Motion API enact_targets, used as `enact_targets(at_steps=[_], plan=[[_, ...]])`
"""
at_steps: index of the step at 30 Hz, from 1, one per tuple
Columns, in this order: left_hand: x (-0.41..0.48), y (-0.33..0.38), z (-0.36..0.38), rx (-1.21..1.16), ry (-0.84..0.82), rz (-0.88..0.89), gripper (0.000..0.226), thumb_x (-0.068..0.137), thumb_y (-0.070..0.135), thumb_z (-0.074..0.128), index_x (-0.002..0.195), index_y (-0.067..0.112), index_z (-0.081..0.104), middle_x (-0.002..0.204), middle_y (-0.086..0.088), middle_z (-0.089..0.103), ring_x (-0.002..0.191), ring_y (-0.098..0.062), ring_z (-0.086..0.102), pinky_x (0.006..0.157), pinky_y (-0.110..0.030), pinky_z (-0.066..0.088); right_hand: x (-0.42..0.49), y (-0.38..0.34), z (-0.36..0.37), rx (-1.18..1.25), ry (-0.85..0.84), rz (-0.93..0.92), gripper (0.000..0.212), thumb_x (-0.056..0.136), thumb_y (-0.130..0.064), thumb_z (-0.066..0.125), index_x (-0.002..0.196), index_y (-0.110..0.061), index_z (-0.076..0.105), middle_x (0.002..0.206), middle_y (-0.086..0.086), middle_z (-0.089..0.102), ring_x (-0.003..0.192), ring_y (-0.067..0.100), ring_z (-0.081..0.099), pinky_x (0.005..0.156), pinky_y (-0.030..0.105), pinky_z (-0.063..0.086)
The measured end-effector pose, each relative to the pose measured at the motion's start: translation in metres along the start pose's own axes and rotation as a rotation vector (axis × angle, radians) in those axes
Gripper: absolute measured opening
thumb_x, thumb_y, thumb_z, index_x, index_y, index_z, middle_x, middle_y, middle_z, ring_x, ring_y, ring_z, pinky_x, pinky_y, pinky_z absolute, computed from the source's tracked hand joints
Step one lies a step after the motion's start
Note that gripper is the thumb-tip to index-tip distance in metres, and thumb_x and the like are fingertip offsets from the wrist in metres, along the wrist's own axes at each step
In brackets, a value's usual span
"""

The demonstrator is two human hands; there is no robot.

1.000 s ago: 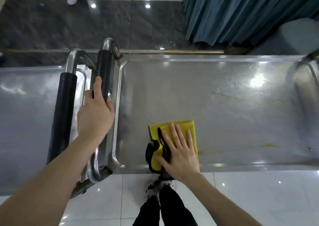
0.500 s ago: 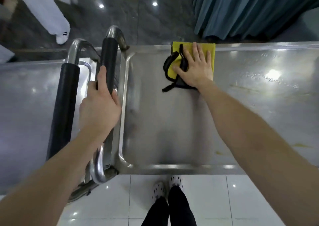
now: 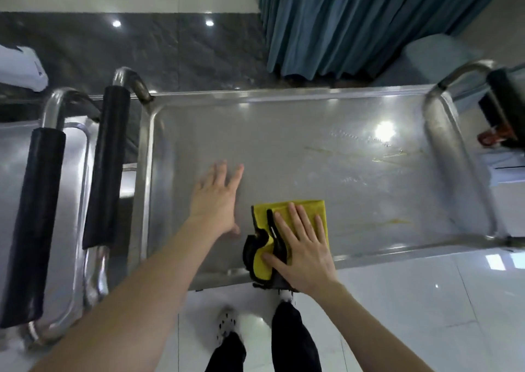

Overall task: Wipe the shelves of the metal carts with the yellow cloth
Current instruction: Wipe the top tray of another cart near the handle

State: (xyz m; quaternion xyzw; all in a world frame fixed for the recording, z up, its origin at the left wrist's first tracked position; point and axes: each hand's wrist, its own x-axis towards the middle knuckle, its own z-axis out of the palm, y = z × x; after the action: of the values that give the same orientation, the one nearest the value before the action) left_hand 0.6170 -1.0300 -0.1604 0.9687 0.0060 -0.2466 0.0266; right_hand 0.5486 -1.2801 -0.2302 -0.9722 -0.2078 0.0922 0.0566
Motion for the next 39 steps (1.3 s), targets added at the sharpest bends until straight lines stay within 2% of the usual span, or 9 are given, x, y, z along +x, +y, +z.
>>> enact_targets(at_steps=[6,11,14,17,20,23,28,33,39], plan=[[0.02,0.02,0.001,-0.003,-0.105,-0.079,0.163,0.055,0.059,0.101,0.171,0.031,-0.01,0.177,-0.008,-0.019,0.166,-0.033,-0.009,0.132,-0.059,0.017,0.171,0.061,-0.031,0.021,0.068,-0.012,0.094,0.092,-0.092,0.033,0.17,-0.041,0.016,0.18,-0.001,0.006,0.166,0.019,-0.001,0.132,0.058,0.003],[0.027,0.024,0.001,-0.011,-0.075,-0.098,0.167,0.053,0.061,0.101,0.168,0.034,-0.018,0.178,-0.006,-0.02,0.166,-0.03,-0.012,0.133,-0.056,0.016,0.34,0.08,-0.067,0.002,0.009,0.022,0.106,0.085,-0.1,0.013,0.171,-0.037,0.011,0.18,0.0,-0.005,0.165,0.02,-0.008,0.131,0.058,-0.004],[0.026,0.025,0.002,-0.004,-0.075,-0.108,0.169,0.051,0.063,0.101,0.167,0.035,-0.018,0.178,-0.006,-0.022,0.166,-0.031,-0.012,0.133,-0.056,0.017,0.32,0.073,-0.058,0.005,0.042,-0.007,0.101,0.091,-0.094,0.017,0.171,-0.033,0.014,0.18,0.006,-0.001,0.166,0.023,-0.005,0.131,0.06,-0.001],[0.022,0.028,-0.001,-0.019,-0.074,-0.123,0.171,0.046,0.061,0.103,0.169,0.036,-0.012,0.178,-0.005,-0.019,0.167,-0.031,-0.008,0.132,-0.056,0.02,0.212,0.069,-0.039,0.058,0.09,-0.073,0.096,0.095,-0.087,0.033,0.171,-0.031,0.019,0.179,0.011,0.007,0.166,0.028,0.002,0.129,0.062,0.007],[0.02,0.031,-0.005,-0.013,-0.068,-0.132,0.173,0.04,0.06,0.105,0.17,0.034,-0.006,0.179,-0.007,-0.012,0.166,-0.034,-0.002,0.131,-0.056,0.024,0.076,0.065,-0.029,0.047,-0.013,-0.163,0.104,0.091,-0.09,0.039,0.172,-0.031,0.011,0.18,0.009,-0.001,0.166,0.027,-0.005,0.13,0.063,0.006],[0.02,0.034,-0.009,0.003,-0.086,-0.14,0.173,0.041,0.06,0.105,0.17,0.033,-0.007,0.178,-0.008,-0.013,0.166,-0.033,-0.003,0.131,-0.056,0.024,0.018,0.073,-0.025,0.044,-0.07,-0.149,0.106,0.089,-0.093,0.041,0.171,-0.034,0.011,0.18,0.005,-0.003,0.166,0.023,-0.007,0.13,0.063,0.007],[0.023,0.038,-0.008,0.021,-0.096,-0.152,0.173,0.043,0.061,0.104,0.17,0.031,-0.01,0.178,-0.009,-0.017,0.166,-0.035,-0.004,0.131,-0.056,0.023,0.137,0.1,-0.03,0.014,0.048,-0.146,0.102,0.088,-0.093,0.041,0.17,-0.036,0.021,0.18,0.006,0.008,0.166,0.024,0.001,0.13,0.063,0.008],[0.026,0.036,-0.005,0.009,-0.101,-0.14,0.173,0.045,0.061,0.103,0.169,0.032,-0.014,0.178,-0.008,-0.02,0.166,-0.033,-0.009,0.133,-0.056,0.019,0.316,0.12,-0.069,-0.006,0.017,-0.008,0.108,0.085,-0.101,0.017,0.171,-0.036,0.014,0.18,0.002,-0.003,0.166,0.022,-0.007,0.131,0.059,-0.004],[0.026,0.036,-0.002,0.026,-0.096,-0.151,0.173,0.043,0.062,0.103,0.169,0.032,-0.012,0.178,-0.009,-0.017,0.166,-0.035,-0.006,0.131,-0.057,0.022,0.275,0.111,-0.053,-0.005,0.063,-0.05,0.098,0.093,-0.093,0.018,0.171,-0.034,0.015,0.18,0.006,0.001,0.166,0.023,-0.004,0.13,0.061,0.0]])
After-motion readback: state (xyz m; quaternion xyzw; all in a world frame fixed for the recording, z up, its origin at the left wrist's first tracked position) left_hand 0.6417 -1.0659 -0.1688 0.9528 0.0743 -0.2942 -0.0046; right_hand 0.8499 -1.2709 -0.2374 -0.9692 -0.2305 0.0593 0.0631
